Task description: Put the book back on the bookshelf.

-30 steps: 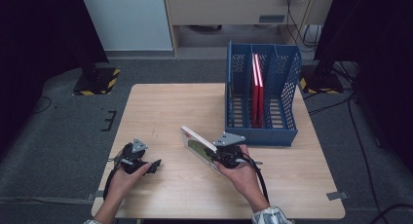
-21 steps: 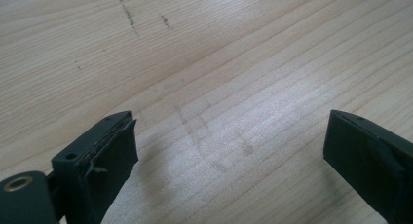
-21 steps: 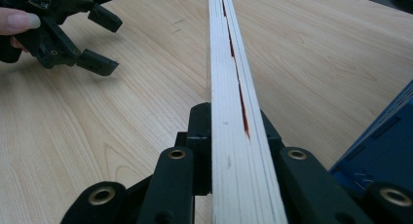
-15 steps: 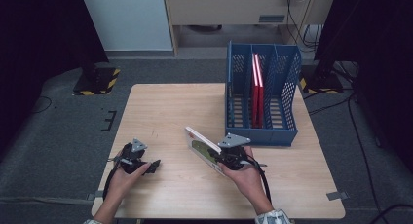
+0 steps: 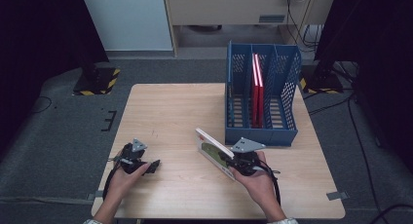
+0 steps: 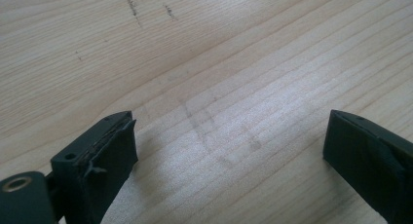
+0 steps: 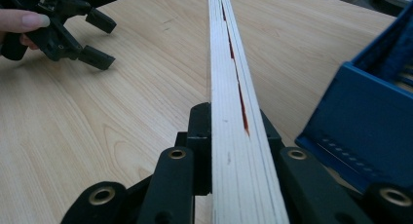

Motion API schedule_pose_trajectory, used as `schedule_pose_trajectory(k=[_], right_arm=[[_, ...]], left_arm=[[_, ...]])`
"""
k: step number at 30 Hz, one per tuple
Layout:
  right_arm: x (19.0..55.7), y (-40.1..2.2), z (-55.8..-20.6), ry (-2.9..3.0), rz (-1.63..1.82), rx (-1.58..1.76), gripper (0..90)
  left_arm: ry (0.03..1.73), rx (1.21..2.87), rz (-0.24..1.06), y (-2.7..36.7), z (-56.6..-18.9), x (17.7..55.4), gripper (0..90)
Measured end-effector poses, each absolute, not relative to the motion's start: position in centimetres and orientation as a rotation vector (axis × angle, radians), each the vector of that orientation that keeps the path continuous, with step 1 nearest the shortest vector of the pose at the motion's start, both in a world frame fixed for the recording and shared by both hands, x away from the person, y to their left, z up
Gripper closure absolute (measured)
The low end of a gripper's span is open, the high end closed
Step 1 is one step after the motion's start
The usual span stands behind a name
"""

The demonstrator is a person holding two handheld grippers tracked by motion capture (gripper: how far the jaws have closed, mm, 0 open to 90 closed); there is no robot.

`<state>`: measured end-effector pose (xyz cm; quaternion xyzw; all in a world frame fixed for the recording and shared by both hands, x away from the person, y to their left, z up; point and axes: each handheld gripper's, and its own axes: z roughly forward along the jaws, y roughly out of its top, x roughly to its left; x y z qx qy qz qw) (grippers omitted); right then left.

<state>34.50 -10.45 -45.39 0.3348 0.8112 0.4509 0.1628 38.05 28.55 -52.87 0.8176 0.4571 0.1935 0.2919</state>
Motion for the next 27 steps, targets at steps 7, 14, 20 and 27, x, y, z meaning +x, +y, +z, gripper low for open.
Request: schedule_pose_trajectory(k=[7, 14, 20, 27], right_arm=[[33.0, -12.7, -45.0, 2.286, 1.283, 0.973, 75.8], [31.9, -14.8, -45.1, 2.277, 1.264, 0.998, 75.9], [31.0, -16.5, -44.6, 2.245, 1.288, 1.045, 75.9], [30.7, -17.6, -41.9, 2.206, 1.306, 1.053, 75.9]], left_arm=[[1.220, 2.176, 0.515, 28.5, -52.9, 38.1, 4.3], [1.222, 2.171, 0.512, 28.5, -52.9, 38.1, 4.1], [1.226, 2.159, 0.507, 28.5, -53.0, 38.1, 3.8], [1.228, 2.152, 0.503, 28.5, -53.1, 38.0, 3.8]])
